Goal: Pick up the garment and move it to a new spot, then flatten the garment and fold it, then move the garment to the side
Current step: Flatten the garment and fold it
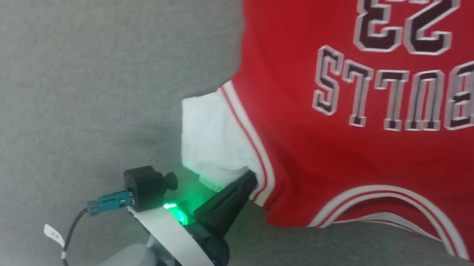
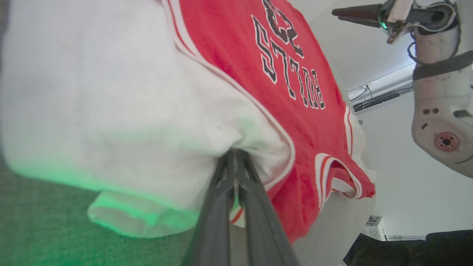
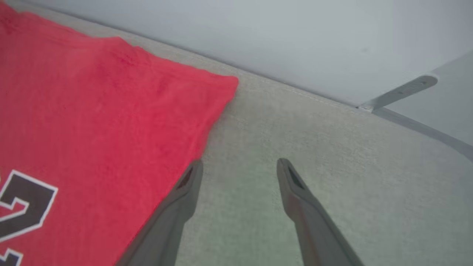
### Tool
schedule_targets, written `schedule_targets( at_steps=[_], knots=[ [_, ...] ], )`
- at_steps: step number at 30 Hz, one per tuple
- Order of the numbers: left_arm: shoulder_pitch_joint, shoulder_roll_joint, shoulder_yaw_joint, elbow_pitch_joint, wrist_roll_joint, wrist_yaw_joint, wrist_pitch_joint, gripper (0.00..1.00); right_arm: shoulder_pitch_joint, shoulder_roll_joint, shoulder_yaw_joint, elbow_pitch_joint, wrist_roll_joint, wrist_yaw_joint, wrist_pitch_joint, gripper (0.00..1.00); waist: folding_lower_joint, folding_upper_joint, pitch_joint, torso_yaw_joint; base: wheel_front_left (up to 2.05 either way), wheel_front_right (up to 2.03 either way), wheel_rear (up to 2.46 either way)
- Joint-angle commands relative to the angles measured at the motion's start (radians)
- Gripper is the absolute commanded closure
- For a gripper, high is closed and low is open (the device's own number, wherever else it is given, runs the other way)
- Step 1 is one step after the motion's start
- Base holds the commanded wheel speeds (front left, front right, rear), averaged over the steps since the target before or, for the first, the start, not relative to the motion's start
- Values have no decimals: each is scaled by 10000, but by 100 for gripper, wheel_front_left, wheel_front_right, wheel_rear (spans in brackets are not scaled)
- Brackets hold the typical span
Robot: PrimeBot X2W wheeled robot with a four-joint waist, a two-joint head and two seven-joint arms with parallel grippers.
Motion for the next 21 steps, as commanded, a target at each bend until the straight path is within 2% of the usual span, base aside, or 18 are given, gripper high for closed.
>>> schedule_targets(
  at_steps=[1, 6, 11, 12, 13, 14, 18, 21],
  knots=[
    [-19, -50, -68, 82, 51, -14, -23, 100, -476, 85, 183, 396, -229, -1, 156, 0, 1, 0, 598, 542, 0, 0, 0],
    [-100, -133, 77, 62, 134, 9, -1, 100, -2102, 707, 410, 2156, -955, -1, 1092, 0, 1, 0, 1072, 700, 0, 0, 0],
    [-157, -250, 98, 73, 189, 19, 2, 100, -2721, 1062, 460, 3219, -1587, -1, 1615, 0, 1, 0, 1260, 756, 0, 0, 0],
    [-187, -260, 104, 70, 180, 21, 2, 100, -2786, 1120, 446, 3338, -1658, -1, 1557, 58, 1, 0, 1266, 755, 0, 0, 0],
    [-187, -260, 104, 70, 180, 21, 2, 100, -2786, 1120, 446, 3338, -1658, -1, 1557, 58, 1, 0, 1266, 755, 0, 0, 0],
    [-242, -242, 207, 110, 194, 21, 2, 100, -2802, 1187, 468, 3478, -1638, -1, 1399, 100, 1, 0, 1227, 714, 0, 0, 0],
    [-179, -167, 495, 192, 227, 21, -1, 100, -2702, 1149, 528, 3564, -1458, -1, 1013, 100, 1, 0, 1011, 541, 0, 0, 0],
    [27, -15, 776, 239, 212, 21, -6, 100, -2369, 1103, 826, 3345, -913, -1, 722, 100, 1, 0, 637, 241, 0, 0, 0]
  ],
)
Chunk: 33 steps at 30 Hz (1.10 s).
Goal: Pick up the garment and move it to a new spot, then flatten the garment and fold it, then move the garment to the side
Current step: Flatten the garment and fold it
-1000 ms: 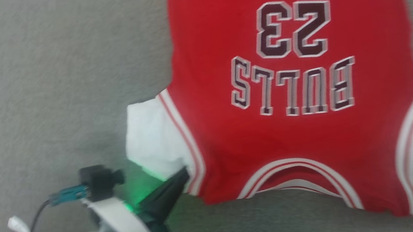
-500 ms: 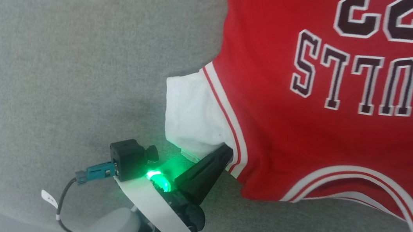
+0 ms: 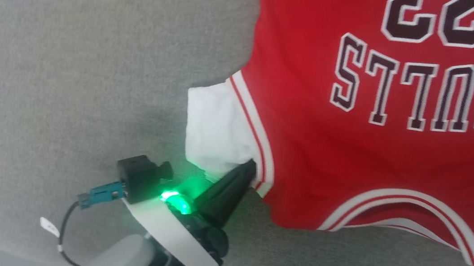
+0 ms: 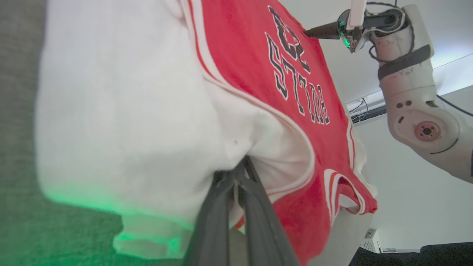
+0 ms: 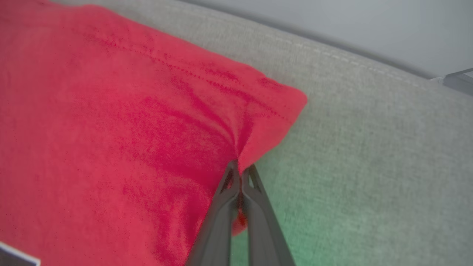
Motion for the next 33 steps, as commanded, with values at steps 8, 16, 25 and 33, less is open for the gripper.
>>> schedule_targets(
  at_steps=[8, 16, 25, 33],
  knots=[
    [962, 592, 805, 583, 114, 60, 5, 100, 2979, -1220, 644, -2387, 2805, -1, 139, 100, 1, 0, -1363, -1239, 0, 0, 0],
    [1674, 1118, 1418, 564, 98, 42, 4, 100, 8141, -2010, -545, -5735, 4971, -1, 518, 100, 1, 0, -2165, -2191, 0, 0, 0],
    [2239, 1307, 2099, 638, 153, 40, 4, 100, 12984, -859, -823, -8675, 5019, -1, 482, 100, 1, 0, -2541, -2688, 0, 0, 0],
    [2225, 1283, 2132, 768, 261, 40, 4, 100, 13967, -37, 68, -9114, 4400, -1, -210, 100, 1, 0, -2656, -2749, 0, 0, 0]
  ],
)
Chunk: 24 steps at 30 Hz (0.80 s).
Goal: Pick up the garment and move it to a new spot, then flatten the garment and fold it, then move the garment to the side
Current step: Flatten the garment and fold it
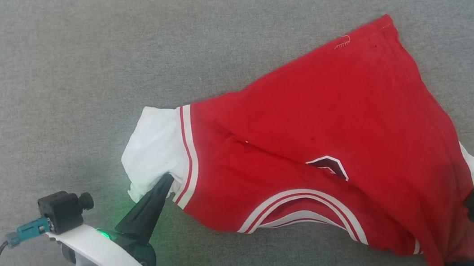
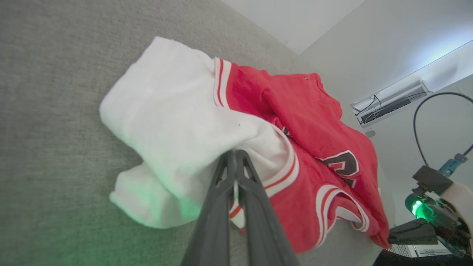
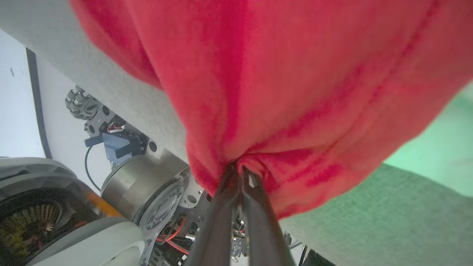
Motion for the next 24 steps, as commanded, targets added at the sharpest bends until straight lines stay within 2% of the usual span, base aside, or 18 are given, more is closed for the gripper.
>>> schedule_targets(
  at_steps=[1, 2, 3, 4, 9, 13, 17, 20, 24],
  knots=[
    [28, 4, -4, 37, 9, 10, 0, 100, -111, 118, 20, -47, -267, -1, -420, 84, 0, 0, -43, -21, 0, 0, 0],
    [35, 10, -3, 57, 8, 10, 0, 100, -199, 158, 12, -64, -359, -1, -632, 58, 0, 0, -68, -39, 0, 0, 0],
    [47, 6, 2, 63, 8, 10, 0, 100, -262, 173, -25, -137, -457, 1, -866, 3, 0, 0, -91, -49, 0, 0, 0],
    [62, -4, 10, 66, 9, 10, 0, 100, -282, 154, -74, -213, -468, -1, -1056, 0, 0, 0, -111, -55, 0, 0, 0],
    [171, -83, 32, 29, 37, 10, 0, 100, -99, 97, -807, -821, -47, 1, -1386, 0, 0, 0, -194, -34, 0, 0, 0],
    [221, -220, 51, -46, 118, 10, 0, 100, -193, -14, -2124, -1687, 731, 1, -1087, 0, 0, 0, -164, 121, 0, 0, 0],
    [-16, -458, -93, -104, 202, 10, 0, 100, -1217, -277, -3291, -1810, 940, 1, -789, 0, 0, 0, 18, 446, 0, 0, 0],
    [-238, -629, -203, -107, 242, 10, 0, 100, -2638, -505, -3264, -1144, 454, -1, -938, 0, 0, 0, 231, 709, 0, 0, 0],
    [-562, -880, -422, -58, 266, 10, 0, 100, -4860, -611, -1974, 363, -451, 1, -1252, 0, 0, 0, 567, 1065, 0, 0, 0]
  ],
)
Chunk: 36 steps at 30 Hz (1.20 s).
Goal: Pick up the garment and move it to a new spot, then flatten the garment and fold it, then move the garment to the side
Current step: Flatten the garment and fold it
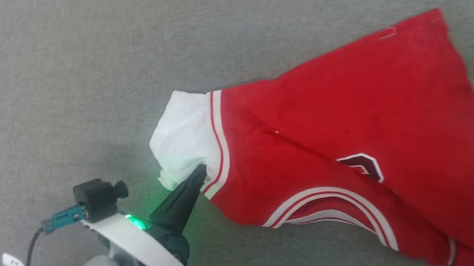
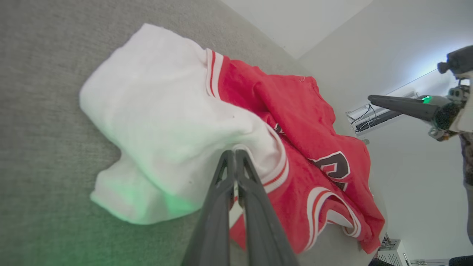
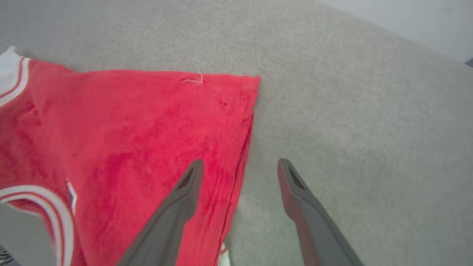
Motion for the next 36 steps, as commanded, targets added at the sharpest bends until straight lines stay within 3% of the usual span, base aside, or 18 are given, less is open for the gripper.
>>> schedule_targets(
  at_steps=[1, 8, 15, 16, 17, 18, 26, 32, 36],
  knots=[
    [-207, -64, -70, 16, 88, 10, 0, 100, -589, -2, 403, 448, -337, 3, -123, 0, 0, 0, 283, 286, 0, 0, 0],
    [-658, -513, -322, 141, 51, 10, -2, 100, -3277, 212, 2798, 3802, -1562, 3, -256, 0, 0, 0, 742, 880, 0, 0, 0],
    [-641, -673, -280, 234, 58, 10, 0, 100, -3598, -5, 3949, 5135, -1518, 1, -521, 2, 0, 0, 854, 935, 0, 0, 0],
    [-633, -674, -282, 252, 52, 10, 0, 100, -3581, -28, 4032, 5219, -1450, 1, -575, 67, 0, 0, 844, 903, 0, 0, 0],
    [-653, -649, -303, 276, 65, 10, 0, 100, -3593, -22, 4056, 5278, -1370, 1, -694, 89, 0, 0, 830, 861, 0, 0, 0],
    [-707, -614, -308, 299, 81, 10, 0, 100, -3639, 3, 4027, 5322, -1290, 1, -871, 100, 0, 0, 805, 813, 0, 0, 0],
    [-1582, -115, 55, 493, 153, 10, -3, 100, -4386, 396, 2927, 5724, -1171, 0, -2811, 100, 0, 0, 605, 299, 0, 0, 0],
    [-3813, 283, 248, 1045, -267, 10, 42, 100, -5761, 1371, 1547, 6872, -1815, 1, -4103, 100, 0, 0, 805, -285, 0, 0, 0],
    [-5892, 302, 667, 2184, -729, 10, 194, 100, -7369, 2335, 363, 7871, -2527, 1, -5137, 100, 0, 0, 1031, -685, 0, 0, 0]
  ],
)
